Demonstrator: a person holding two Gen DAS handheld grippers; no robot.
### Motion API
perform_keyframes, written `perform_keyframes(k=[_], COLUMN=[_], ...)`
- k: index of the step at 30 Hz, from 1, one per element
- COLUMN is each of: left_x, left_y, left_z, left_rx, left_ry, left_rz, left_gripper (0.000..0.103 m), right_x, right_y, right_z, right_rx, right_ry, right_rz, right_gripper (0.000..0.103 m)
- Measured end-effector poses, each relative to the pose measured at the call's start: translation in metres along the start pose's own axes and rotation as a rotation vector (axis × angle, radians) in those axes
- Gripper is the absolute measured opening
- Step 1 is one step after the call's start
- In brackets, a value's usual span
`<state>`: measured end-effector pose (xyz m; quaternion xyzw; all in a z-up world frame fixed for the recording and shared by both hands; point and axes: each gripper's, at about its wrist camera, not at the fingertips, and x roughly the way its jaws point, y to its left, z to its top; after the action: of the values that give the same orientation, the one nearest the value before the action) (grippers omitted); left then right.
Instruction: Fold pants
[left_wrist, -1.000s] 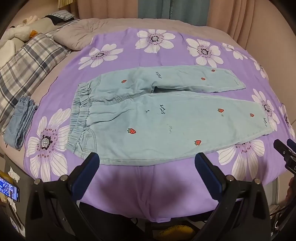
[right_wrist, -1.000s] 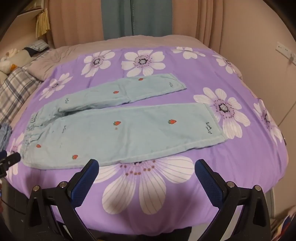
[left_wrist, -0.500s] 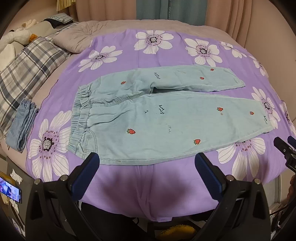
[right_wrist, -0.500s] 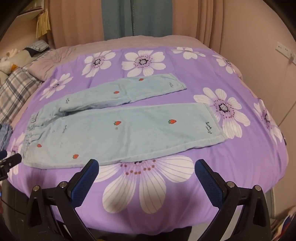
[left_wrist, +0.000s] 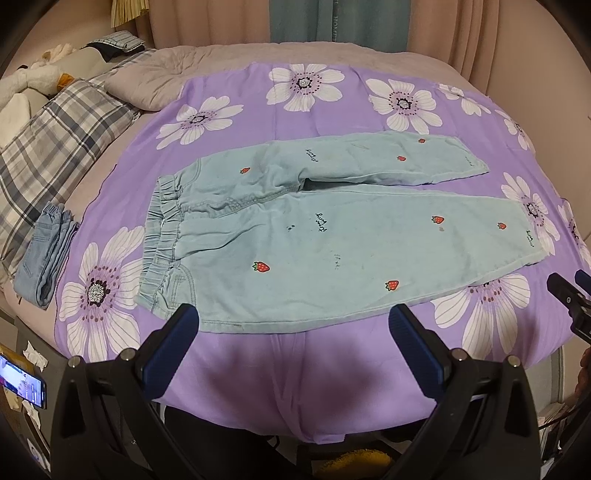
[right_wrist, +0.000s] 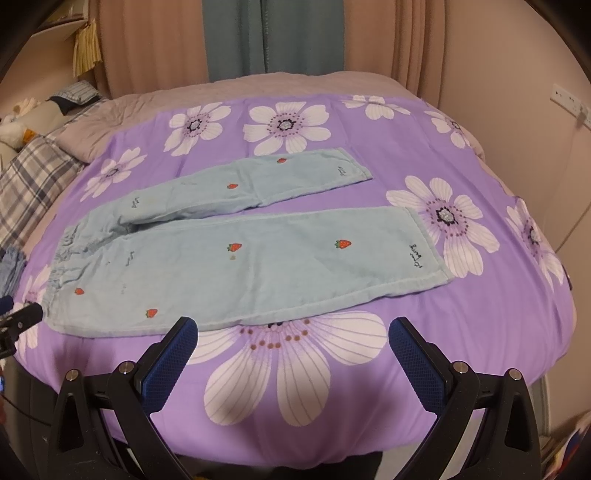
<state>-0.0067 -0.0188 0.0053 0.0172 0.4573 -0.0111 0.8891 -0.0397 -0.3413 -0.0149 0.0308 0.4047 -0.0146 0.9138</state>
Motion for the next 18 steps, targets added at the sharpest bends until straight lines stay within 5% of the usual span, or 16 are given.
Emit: perform_keyframes(k=[18], left_x=[-0.0013], left_y=[0.0], left_z=[-0.002], left_rx=[-0.006], left_ry=[-0.003], left_rz=[0.004], left_gripper=[0.103], right_x=[-0.0007], right_y=[0.0012], right_z=[-0.0023], right_rx=[0.002], right_ry=[-0.004], right_rz=[0.003], right_gripper=[0.102])
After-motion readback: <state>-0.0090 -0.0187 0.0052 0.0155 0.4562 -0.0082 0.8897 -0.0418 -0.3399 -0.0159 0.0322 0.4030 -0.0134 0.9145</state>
